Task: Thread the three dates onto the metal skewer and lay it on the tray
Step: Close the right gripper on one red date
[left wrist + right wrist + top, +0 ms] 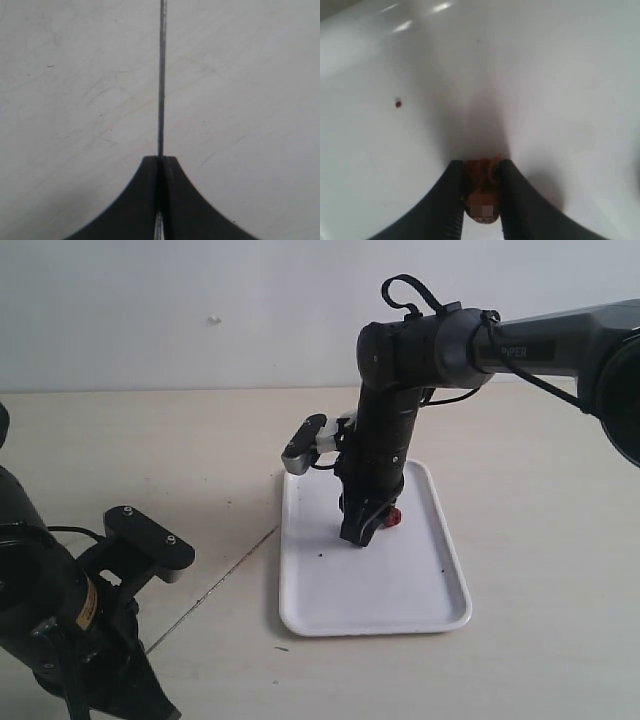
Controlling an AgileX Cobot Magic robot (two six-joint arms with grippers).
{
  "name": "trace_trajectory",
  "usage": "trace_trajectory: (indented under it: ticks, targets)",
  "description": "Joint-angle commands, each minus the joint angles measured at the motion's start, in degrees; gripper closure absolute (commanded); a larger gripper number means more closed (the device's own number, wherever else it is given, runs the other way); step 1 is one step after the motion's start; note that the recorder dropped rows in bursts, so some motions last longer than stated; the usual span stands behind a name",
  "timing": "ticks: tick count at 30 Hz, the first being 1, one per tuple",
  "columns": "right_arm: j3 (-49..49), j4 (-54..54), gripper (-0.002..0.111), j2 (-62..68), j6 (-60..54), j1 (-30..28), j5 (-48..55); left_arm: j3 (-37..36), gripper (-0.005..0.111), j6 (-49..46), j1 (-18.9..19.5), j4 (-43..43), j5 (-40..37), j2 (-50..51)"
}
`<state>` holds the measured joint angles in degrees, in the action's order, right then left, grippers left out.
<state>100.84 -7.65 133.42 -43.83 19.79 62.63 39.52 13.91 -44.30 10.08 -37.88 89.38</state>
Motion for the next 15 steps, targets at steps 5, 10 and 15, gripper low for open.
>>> trace_trajectory:
  ticks: [5, 10, 15]
  targets:
    - [0.2, 1.2, 0.087, 0.3, 0.4, 0.2, 1.2, -0.3, 0.107, 0.0, -0.2, -0.3, 0.5, 0.0]
    - [0.2, 1.1, 0.087, -0.1, 0.4, 0.2, 1.2, -0.3, 0.107, 0.0, -0.2, -0.3, 0.6, 0.0]
    - [0.2, 1.1, 0.087, -2.1, 1.0, 0.2, 1.0, -0.3, 0.107, 0.0, -0.2, -0.3, 0.9, 0.0]
